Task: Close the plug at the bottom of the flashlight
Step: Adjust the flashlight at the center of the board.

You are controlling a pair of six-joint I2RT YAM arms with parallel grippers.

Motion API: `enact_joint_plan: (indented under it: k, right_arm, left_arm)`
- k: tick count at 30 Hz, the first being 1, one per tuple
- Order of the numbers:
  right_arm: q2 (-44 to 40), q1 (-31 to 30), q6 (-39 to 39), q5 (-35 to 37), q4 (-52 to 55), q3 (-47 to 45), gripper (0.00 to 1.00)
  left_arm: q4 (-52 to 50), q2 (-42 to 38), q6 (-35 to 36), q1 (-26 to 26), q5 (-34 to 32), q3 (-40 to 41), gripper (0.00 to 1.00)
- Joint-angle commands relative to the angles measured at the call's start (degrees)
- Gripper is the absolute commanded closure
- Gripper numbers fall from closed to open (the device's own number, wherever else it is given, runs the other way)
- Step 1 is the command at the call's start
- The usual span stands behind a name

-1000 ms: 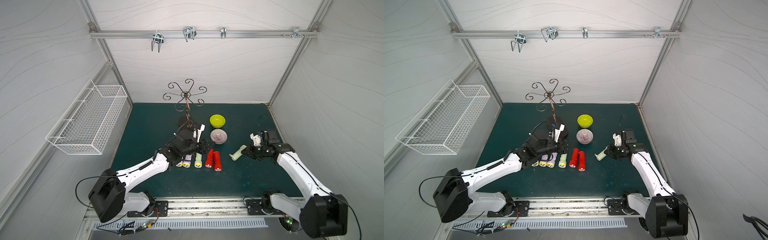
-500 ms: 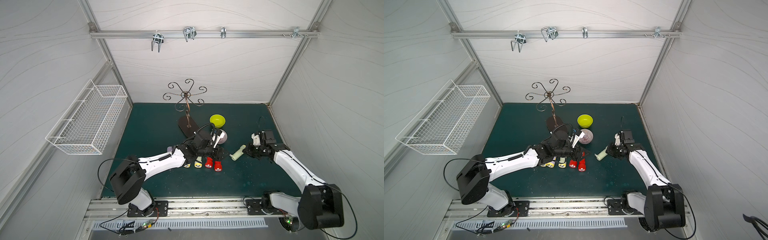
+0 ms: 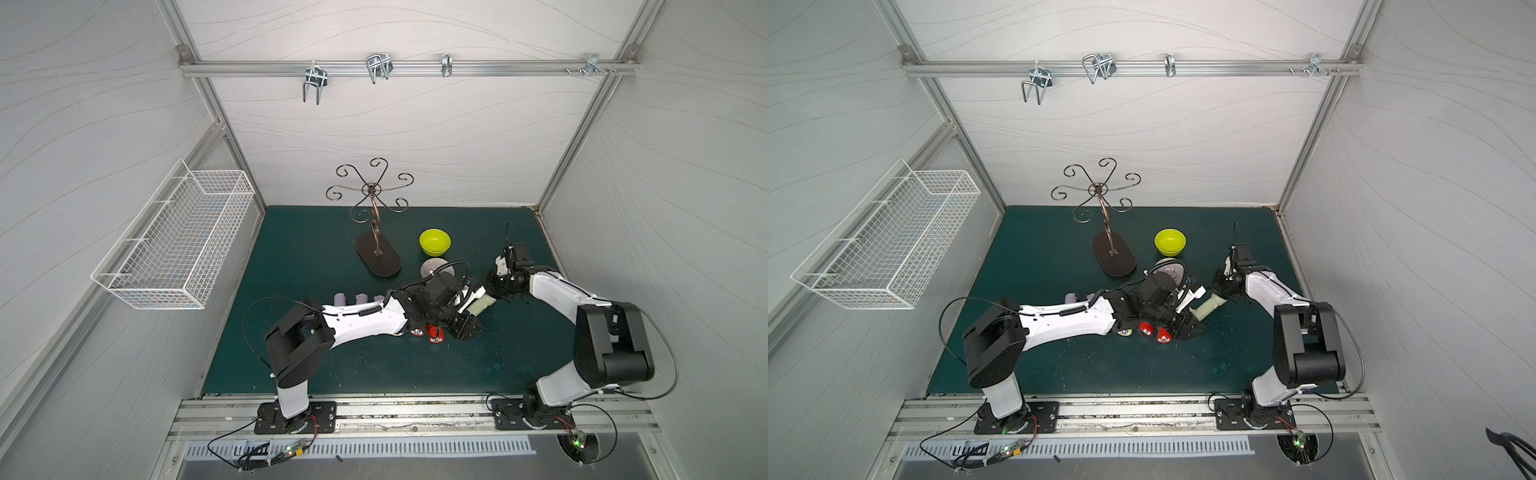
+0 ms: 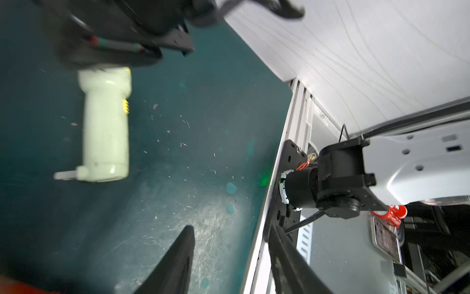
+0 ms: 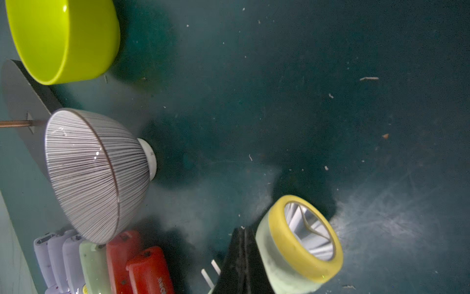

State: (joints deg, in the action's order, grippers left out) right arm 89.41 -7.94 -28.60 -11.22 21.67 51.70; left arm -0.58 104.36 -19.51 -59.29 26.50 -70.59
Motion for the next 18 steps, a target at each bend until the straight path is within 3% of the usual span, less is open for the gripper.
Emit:
enact_joint_plan:
  k: [1,10,18]
  right_arm:
    - [2.7,0.1,1.3,1.0,-0.8,2.0,1.00]
    - [1.3,0.0,2.4,4.9,-1.1,-1.3,1.00]
    - [-2.2,-0.8,1.3,8.3,-2.9,-7.9,1.00]
  left_arm:
    - [0.7,3.6,0.3,0.3,2.6,-3.8,0.49]
    - [3.8,13.7,-5.1,-0.1,7.1,-9.7,0.49]
    - [2.3,17.1,-4.9,0.0,5.6,-12.3,0.49]
